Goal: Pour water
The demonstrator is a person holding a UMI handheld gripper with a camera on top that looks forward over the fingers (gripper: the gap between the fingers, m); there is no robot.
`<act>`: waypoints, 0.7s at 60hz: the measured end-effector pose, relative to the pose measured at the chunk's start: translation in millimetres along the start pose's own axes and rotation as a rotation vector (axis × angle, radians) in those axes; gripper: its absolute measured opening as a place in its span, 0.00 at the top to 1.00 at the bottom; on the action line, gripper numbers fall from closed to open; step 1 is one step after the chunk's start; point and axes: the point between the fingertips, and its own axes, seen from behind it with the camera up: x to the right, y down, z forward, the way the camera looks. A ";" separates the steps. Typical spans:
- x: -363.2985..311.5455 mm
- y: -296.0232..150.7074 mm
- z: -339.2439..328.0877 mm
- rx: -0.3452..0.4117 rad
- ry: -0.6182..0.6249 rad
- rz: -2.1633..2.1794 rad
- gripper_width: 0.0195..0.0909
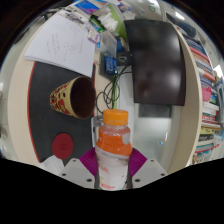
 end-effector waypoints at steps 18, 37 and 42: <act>6.2 -24.9 20.7 -0.011 0.012 -0.359 0.74; 1.6 -33.4 32.7 -0.005 0.011 -0.592 0.74; 0.2 -32.9 29.4 0.002 0.001 -0.515 0.74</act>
